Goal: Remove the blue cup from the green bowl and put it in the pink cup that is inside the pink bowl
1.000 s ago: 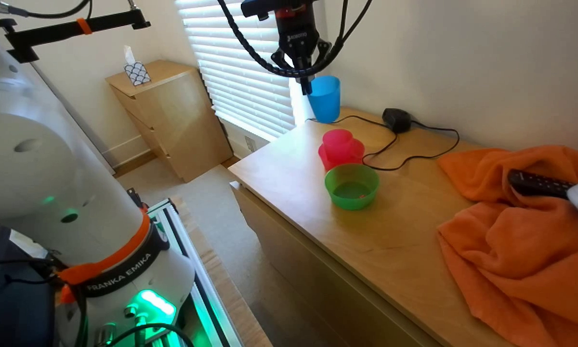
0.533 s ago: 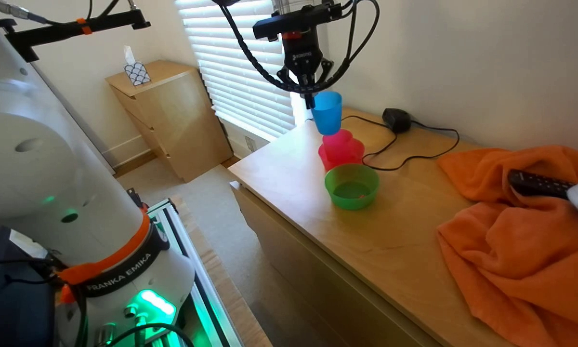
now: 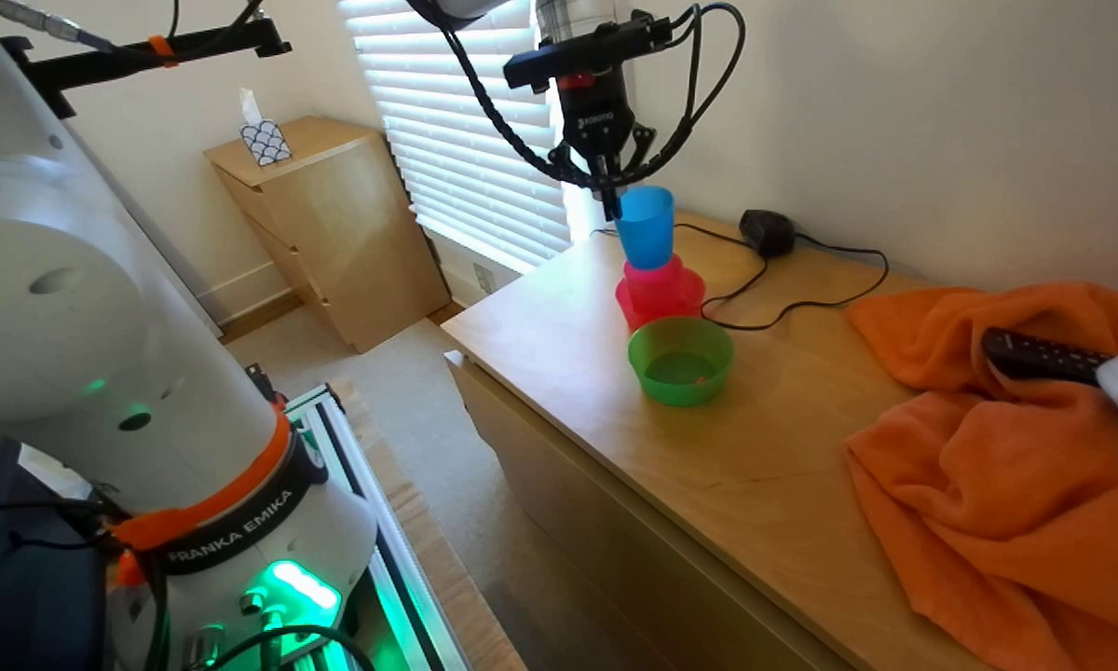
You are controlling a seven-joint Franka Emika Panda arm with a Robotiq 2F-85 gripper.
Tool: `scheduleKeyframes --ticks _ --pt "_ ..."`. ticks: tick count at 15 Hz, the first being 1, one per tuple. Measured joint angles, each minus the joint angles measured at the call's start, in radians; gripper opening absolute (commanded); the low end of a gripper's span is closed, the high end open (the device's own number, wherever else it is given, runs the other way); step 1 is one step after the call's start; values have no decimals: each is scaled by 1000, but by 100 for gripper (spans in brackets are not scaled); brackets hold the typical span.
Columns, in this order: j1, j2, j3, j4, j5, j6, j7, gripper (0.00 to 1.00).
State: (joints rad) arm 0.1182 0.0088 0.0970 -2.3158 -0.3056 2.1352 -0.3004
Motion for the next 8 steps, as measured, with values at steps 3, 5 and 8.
scheduleKeyframes --ticks 3,5,8 --pt "0 10 0 6 -23 0 15 44" --pt "0 9 1 6 -26 -1 16 59" --pt "-5 -15 -1 5 -12 -25 16 81"
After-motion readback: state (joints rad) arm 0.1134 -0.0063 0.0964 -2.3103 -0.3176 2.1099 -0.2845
